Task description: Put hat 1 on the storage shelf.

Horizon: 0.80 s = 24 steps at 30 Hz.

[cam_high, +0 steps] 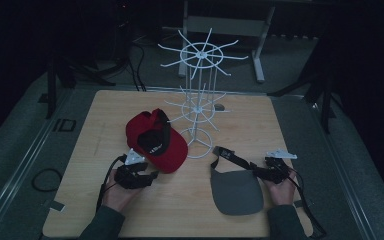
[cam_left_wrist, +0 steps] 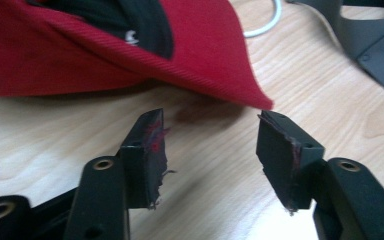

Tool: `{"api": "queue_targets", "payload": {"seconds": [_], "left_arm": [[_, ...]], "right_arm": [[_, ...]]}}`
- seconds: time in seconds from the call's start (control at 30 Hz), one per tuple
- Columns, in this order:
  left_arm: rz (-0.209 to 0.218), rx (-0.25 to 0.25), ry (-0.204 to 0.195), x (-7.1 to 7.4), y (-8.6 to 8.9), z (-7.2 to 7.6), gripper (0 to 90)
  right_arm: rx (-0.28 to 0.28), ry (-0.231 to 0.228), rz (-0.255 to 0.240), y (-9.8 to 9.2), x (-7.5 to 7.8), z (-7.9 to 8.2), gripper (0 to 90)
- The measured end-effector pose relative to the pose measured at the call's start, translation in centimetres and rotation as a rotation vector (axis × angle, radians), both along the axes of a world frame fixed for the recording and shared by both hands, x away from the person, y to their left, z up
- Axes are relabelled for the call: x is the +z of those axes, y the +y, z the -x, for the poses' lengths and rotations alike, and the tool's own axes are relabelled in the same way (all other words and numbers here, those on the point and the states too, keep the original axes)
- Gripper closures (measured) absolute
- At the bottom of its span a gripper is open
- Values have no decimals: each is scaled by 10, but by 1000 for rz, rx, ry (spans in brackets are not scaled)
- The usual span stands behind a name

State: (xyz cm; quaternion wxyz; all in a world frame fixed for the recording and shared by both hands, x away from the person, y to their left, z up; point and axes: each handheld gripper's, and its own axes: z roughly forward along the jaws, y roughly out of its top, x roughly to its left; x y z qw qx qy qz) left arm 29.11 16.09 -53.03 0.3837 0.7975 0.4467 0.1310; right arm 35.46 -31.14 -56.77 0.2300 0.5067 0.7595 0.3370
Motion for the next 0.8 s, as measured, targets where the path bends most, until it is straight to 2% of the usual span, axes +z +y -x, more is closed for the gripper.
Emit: {"api": "queue_targets", "payload": {"seconds": [0.07,0.17,0.23,0.43,0.6,0.8], "left_arm": [[-12,8,2,-1,-4,-1,391],[17,5,16,-1,-7,-3,352],[34,0,26,-1,-9,-4,347],[43,3,40,-3,-20,-10,348],[36,32,41,-6,-17,-14,408],[17,54,32,-3,-4,-13,492]], "right_arm": [[1,0,1,0,0,0,295],[1,0,1,0,0,0,295],[0,0,1,0,0,0,294],[1,0,1,0,0,0,295],[1,0,1,0,0,0,293],[1,1,-1,0,0,0,292]]}}
